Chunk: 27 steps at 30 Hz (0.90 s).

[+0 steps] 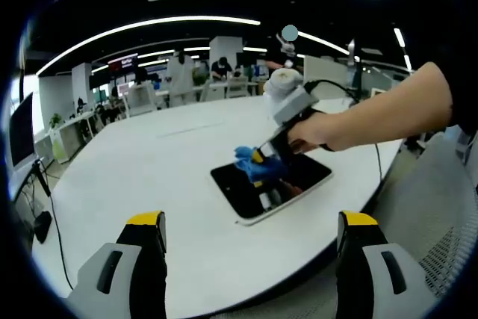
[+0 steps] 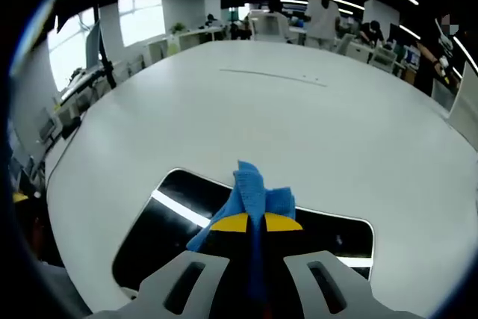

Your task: Wipe the mirror surface with the cleaning cloth until all visible marks leave the cleaned area.

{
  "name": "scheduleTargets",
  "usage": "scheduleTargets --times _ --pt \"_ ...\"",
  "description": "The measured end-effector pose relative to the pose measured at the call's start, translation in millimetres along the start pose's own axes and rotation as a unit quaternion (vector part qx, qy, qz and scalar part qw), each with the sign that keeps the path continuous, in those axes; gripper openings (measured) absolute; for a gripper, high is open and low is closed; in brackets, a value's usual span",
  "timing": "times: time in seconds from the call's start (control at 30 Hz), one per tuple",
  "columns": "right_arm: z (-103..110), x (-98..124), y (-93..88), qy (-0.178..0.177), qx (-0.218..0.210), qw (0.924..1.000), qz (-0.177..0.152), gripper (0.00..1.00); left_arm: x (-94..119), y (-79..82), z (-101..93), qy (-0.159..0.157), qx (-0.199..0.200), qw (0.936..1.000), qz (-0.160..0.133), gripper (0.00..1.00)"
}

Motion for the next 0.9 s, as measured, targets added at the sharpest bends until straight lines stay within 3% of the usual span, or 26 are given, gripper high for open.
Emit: scheduleTargets --times 0.47,0.73,0.9 --pt "40.1 -11.6 10.8 0.027 0.016 0.9995 -0.002 0.0 -0.1 0.1 -0.5 0.001 0.001 1.0 -0.003 0.95" --pt "58.1 -18.8 17.8 0.056 -0.004 0.9984 0.001 0.0 -0.6 0.8 -0.6 -0.002 0.003 0.9999 -0.01 0.94" --pt "63.1 -16.1 17.1 0.053 0.019 0.9984 0.0 0.0 -0.7 0.6 -0.5 -0.001 0.003 1.0 -0.008 0.94"
Point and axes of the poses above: the point that each gripper's makers call its tool centre point, and the gripper's own axes: x roughly backward along the fingers, z roughly to its left, y roughly out of its top, the point moved 10 cm from there along x, roughly backward along the fingers
